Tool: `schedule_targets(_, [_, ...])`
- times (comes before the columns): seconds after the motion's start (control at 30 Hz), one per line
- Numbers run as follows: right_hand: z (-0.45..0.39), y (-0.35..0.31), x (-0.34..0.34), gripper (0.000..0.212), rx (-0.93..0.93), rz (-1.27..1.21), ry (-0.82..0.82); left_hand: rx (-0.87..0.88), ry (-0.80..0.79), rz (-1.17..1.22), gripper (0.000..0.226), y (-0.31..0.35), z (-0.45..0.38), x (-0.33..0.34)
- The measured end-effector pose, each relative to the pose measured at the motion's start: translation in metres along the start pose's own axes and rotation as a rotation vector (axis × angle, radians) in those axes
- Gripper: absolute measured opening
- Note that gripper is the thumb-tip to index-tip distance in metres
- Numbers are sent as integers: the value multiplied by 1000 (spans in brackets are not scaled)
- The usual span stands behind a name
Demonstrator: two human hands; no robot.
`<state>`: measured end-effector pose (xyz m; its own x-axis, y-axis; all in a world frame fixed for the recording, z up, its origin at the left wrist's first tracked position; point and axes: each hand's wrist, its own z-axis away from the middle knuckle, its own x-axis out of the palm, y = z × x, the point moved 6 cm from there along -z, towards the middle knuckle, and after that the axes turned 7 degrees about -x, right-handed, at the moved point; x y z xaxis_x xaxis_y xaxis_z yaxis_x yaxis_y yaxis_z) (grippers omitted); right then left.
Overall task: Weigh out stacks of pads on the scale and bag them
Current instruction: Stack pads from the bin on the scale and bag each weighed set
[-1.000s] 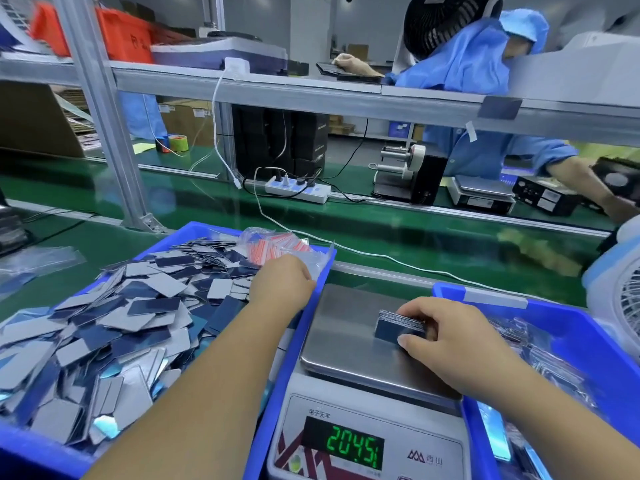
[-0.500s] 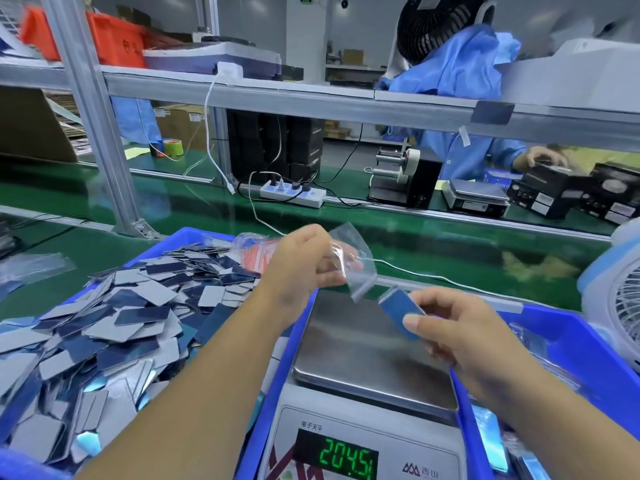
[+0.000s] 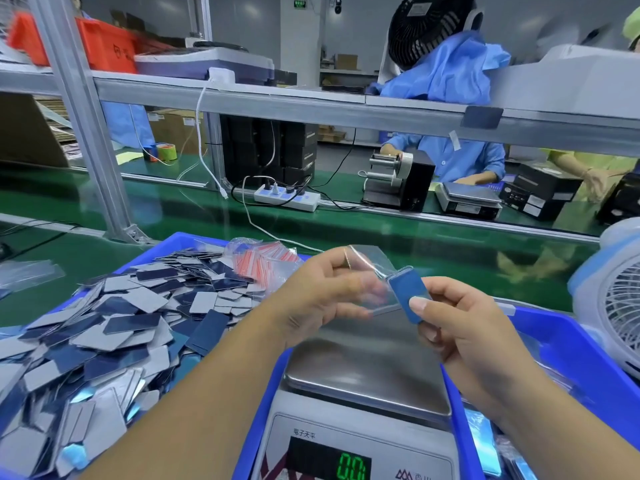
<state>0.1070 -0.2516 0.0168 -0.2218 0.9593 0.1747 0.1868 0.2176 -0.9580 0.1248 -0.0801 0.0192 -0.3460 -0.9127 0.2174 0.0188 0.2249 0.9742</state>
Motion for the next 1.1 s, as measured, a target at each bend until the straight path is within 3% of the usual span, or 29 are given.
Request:
schedule_targets(0.07, [0,-3,0,34,-18,-13,-1,-9,52,-168,21,-3,0,0])
schedule_targets(0.13, [1,-5,2,32,-36,-1,-25,-18,60,-319,15,-5,0,3])
schedule_targets(0.37, [4,-8,9,24,-71,59,-83,-62,-13,-382,10,-7,3,11])
schedule_targets(0.5, [5,-7,8,22,-75,108,-63,-59,11,-397,32,-6,4,10])
schedule_targets(0.6, [3,-7,3,22,-84,143,-24,-26,91,-387,23,0,4,2])
schedule_targets(0.8, [2,-5,-1,18,-49,311,0,52,286,-311,39,8,1,-17])
schedule_targets(0.93, [3,-3,-1,15,-57,654,-19,25,180,-241,25,2,-1,-11])
schedule_targets(1.1, [3,-5,0,16,-82,584,10,-39,93,-157,21,-4,1,-7])
